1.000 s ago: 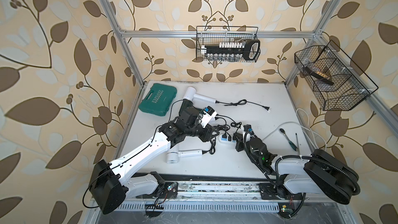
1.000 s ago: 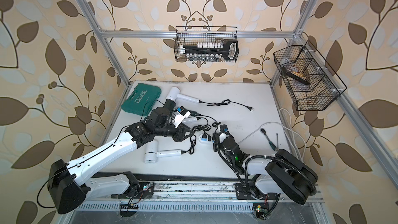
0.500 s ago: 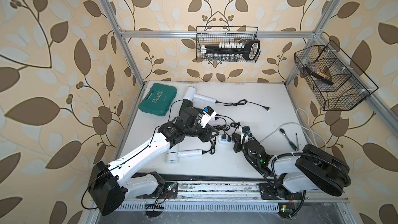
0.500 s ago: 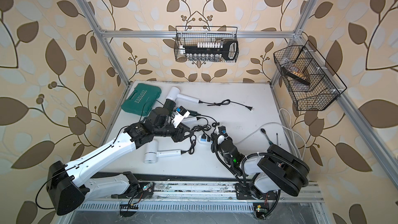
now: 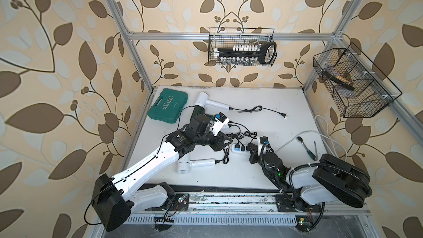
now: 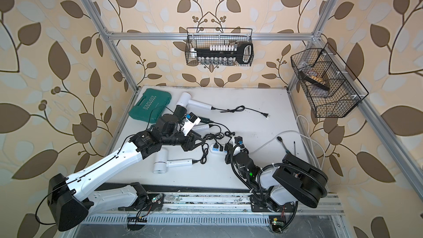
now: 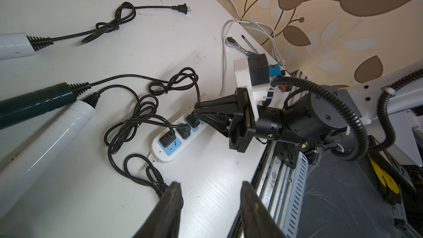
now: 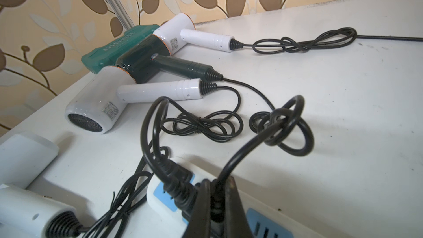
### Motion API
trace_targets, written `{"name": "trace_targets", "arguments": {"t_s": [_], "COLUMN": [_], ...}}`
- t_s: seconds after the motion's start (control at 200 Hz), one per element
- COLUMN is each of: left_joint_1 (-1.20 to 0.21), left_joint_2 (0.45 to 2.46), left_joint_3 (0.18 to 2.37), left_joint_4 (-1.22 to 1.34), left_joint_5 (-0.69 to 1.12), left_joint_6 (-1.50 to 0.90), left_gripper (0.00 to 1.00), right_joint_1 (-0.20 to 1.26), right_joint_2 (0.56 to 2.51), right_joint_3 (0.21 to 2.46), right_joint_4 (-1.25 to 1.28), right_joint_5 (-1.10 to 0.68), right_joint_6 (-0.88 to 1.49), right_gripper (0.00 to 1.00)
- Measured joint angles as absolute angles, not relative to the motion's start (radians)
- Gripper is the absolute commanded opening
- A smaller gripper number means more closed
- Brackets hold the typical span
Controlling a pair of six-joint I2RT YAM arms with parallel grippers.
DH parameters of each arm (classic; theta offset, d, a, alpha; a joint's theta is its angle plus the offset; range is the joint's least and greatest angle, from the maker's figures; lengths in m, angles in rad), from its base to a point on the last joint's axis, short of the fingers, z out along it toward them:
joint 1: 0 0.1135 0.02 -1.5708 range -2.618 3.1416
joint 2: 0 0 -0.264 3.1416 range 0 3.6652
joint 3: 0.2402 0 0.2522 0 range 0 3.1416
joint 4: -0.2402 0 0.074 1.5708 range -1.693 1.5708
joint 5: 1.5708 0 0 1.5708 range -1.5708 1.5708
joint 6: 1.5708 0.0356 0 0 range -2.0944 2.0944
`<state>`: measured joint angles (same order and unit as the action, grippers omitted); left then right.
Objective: Charge the blow dryers
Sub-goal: Insert the plug into the socket.
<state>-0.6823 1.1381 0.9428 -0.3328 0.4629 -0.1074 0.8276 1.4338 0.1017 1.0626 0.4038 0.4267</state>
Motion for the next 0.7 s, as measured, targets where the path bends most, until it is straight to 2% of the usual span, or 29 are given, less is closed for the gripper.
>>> {"name": "trace_targets", "arguments": {"t_s": [0.7], "left_joint_1": [-0.682], "left_joint_2": [1.138], "left_joint_3": [0.943], "left_joint_4": [-0.340], "left_joint_5": [0.463], "left_joint_6": [-0.107], "left_gripper": [0.44], "right_joint_1": [0.856], "right_joint_2": [1.449], "right_joint_3": [0.127], "right_joint_4": [1.007], "right_joint_5": [0.428], "right_joint_6": [0.421], "right_gripper": [0.00]}}
